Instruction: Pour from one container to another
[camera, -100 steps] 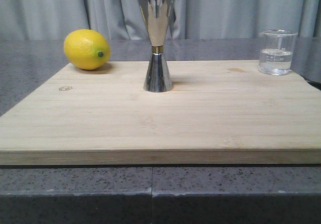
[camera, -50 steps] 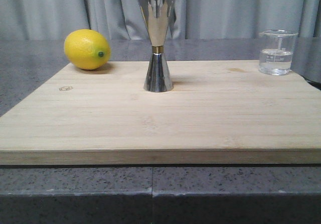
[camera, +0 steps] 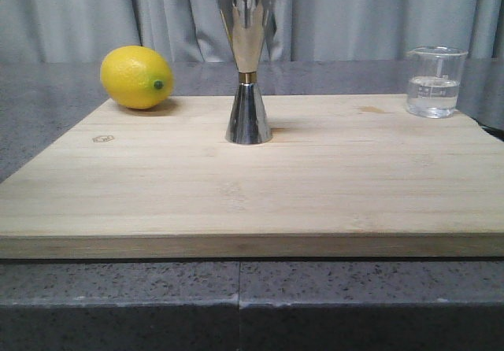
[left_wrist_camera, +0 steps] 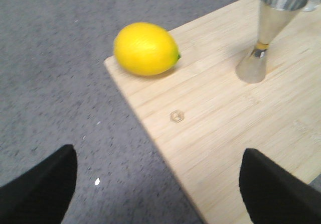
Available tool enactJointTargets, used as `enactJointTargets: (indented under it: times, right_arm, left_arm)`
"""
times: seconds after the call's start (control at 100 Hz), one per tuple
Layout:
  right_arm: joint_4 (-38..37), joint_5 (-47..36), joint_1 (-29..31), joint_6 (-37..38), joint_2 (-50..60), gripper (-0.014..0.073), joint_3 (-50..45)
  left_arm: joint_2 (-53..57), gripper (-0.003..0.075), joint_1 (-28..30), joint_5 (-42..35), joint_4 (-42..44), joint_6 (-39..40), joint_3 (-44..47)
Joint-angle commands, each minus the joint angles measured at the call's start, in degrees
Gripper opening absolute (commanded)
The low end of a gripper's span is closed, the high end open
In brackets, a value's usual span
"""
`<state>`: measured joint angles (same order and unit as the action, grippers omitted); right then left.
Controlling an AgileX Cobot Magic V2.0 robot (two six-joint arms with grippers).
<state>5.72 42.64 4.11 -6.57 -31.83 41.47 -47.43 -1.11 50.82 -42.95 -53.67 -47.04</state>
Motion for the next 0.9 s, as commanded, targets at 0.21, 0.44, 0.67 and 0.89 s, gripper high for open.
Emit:
enactJointTargets:
  times: [0.21, 0.44, 0.67, 0.89]
  right_arm:
    - [2.7, -1.9, 0.2, -4.6, -6.2, 0.0617, 5.8]
    - [4.4, -2.0, 0.2, -6.3, -9.8, 0.0617, 6.1]
    - [7.2, -3.1, 0.2, -9.5, -13.7, 0.0617, 6.1]
    - [8.0, -5.7, 0.0, -9.9, -14.4, 0.0617, 6.1]
  left_arm:
    - [-10.3, 0.0610, 0.2, -2.7, -29.5, -29.9, 1.3]
    - [-17.9, 0.0610, 0.1, 4.5, -44.3, -46.3, 4.0]
    - [-25.2, 0.0610, -1.2, 12.3, -50.0, -54.4, 4.0]
    - [-32.0, 0.0610, -7.0, 12.8, -56.7, -64.0, 4.0]
